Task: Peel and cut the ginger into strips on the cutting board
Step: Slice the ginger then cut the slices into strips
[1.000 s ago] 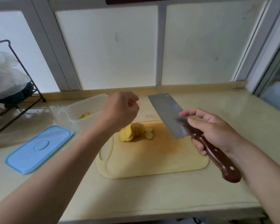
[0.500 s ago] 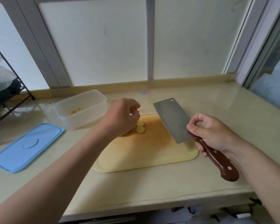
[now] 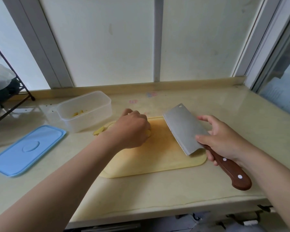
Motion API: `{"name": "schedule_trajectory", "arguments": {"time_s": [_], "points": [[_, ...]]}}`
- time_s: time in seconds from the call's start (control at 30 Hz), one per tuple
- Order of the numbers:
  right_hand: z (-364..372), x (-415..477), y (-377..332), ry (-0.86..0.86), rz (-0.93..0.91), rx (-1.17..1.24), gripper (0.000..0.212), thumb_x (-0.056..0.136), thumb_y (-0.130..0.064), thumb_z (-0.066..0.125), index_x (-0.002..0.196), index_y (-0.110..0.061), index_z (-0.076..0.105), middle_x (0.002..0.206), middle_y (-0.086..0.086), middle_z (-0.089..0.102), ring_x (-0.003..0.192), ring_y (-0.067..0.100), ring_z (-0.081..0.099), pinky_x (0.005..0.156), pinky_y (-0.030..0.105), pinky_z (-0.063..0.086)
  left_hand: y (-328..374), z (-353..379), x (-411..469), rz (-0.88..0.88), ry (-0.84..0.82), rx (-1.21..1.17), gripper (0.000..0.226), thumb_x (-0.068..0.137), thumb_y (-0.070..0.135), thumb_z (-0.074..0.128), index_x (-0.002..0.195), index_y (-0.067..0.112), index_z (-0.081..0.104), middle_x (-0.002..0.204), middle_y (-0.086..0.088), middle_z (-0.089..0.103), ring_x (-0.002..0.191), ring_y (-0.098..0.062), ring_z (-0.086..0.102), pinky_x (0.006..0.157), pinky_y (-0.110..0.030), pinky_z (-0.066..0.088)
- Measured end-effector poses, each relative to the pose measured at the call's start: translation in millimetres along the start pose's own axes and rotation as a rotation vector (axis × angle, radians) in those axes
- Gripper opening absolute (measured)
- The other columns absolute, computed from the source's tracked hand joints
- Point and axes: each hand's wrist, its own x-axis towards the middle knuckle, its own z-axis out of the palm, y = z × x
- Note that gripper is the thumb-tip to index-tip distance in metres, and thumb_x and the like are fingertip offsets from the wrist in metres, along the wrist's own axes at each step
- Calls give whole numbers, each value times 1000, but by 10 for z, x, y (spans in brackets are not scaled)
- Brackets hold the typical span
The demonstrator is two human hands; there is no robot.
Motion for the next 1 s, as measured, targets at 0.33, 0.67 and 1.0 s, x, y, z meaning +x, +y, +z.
{"name": "schedule_trajectory", "arguments": {"time_s": [0.33,0.67,1.0], "points": [[-32,-86,-160,-32,125,-210,23,90,-6,63,110,-17,60,78,22,73,49,23,60,50,31,51,100,10,72,106,39,165,20,93,16,50,103,25,64,95,8,62,114,-21,52,115,-52,8],[-41,-232,-221,-109,141,-327,16,103,-9,59,109,-13,44,90,17,74,49,23,65,48,30,52,310,83,130,99,226,-533,11,86,4,65,91,11,71,84,-2,62,77,-22,60,74,-29,43],[-29,-199,-346,42,134,-723,23,110,-32,42,100,-13,50,78,14,75,58,32,74,55,38,60,611,226,286,62,187,-695,11,87,19,74,94,11,71,92,-2,64,81,-17,59,78,-35,51]]}}
